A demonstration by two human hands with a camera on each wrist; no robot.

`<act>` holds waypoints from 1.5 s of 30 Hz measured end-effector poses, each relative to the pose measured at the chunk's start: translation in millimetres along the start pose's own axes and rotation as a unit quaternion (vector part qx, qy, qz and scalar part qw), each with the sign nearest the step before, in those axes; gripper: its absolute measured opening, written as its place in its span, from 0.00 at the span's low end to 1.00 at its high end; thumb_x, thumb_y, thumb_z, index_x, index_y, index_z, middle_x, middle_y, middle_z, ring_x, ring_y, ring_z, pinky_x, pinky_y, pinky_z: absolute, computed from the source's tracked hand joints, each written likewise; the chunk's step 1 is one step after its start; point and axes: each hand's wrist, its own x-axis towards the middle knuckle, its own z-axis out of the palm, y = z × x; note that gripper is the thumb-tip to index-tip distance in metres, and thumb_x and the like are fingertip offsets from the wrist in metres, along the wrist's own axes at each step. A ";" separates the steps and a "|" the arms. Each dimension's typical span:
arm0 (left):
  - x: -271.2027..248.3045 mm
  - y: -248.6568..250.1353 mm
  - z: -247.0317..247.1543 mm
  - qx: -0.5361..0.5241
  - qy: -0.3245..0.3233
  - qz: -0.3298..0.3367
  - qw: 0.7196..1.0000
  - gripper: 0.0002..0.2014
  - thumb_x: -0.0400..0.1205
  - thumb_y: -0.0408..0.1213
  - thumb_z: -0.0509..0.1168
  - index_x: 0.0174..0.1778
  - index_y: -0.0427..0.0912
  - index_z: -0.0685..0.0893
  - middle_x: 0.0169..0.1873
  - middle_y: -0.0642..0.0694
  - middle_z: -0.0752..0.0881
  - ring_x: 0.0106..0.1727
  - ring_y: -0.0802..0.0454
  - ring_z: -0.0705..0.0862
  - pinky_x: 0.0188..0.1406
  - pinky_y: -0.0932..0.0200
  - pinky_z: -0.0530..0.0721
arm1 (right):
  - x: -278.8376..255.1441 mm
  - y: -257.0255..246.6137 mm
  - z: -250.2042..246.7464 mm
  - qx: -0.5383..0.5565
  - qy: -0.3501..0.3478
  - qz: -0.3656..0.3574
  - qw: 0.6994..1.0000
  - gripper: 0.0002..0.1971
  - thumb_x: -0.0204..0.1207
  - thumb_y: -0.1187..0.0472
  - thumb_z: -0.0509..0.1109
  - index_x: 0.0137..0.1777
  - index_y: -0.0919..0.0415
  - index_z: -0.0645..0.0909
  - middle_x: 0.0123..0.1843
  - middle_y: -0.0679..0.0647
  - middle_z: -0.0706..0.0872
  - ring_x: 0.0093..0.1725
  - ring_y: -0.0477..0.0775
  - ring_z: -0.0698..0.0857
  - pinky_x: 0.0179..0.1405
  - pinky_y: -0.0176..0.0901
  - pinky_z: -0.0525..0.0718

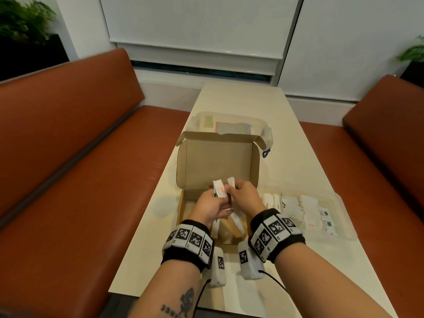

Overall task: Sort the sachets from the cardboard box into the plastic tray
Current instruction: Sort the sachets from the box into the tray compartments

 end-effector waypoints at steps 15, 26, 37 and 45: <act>-2.3 9.8 -11.2 0.007 -0.062 -0.006 0.998 0.08 0.87 0.34 0.58 0.60 0.45 0.78 0.49 0.40 0.89 0.46 0.45 0.91 0.39 0.54 0.90 | -0.2 1.7 -24.9 0.146 -0.035 0.025 0.988 0.10 0.75 0.61 0.73 0.54 0.63 0.85 0.41 0.55 0.90 0.33 0.46 0.90 0.29 0.32 0.84; 0.7 17.7 3.0 -0.015 -0.061 0.009 0.998 0.07 0.87 0.33 0.58 0.58 0.45 0.78 0.49 0.40 0.88 0.41 0.47 0.89 0.36 0.57 0.90 | -4.0 9.9 -61.1 0.162 0.023 0.028 0.986 0.09 0.76 0.59 0.72 0.46 0.66 0.86 0.33 0.55 0.84 0.25 0.47 0.73 0.25 0.36 0.73; 11.9 16.1 38.7 0.002 -0.032 0.018 0.999 0.11 0.87 0.28 0.55 0.60 0.37 0.81 0.60 0.34 0.85 0.58 0.44 0.86 0.52 0.56 0.87 | -9.6 31.1 -110.9 0.187 0.144 0.033 0.971 0.05 0.76 0.62 0.71 0.42 0.63 0.84 0.34 0.55 0.81 0.29 0.48 0.74 0.29 0.38 0.76; 12.0 11.6 86.6 0.060 -0.134 -0.009 0.989 0.12 0.83 0.23 0.53 0.49 0.39 0.80 0.41 0.40 0.87 0.34 0.48 0.85 0.32 0.57 0.87 | -14.2 56.8 -161.9 0.205 0.214 0.025 0.955 0.05 0.76 0.61 0.72 0.41 0.63 0.84 0.29 0.50 0.75 0.25 0.45 0.70 0.26 0.37 0.72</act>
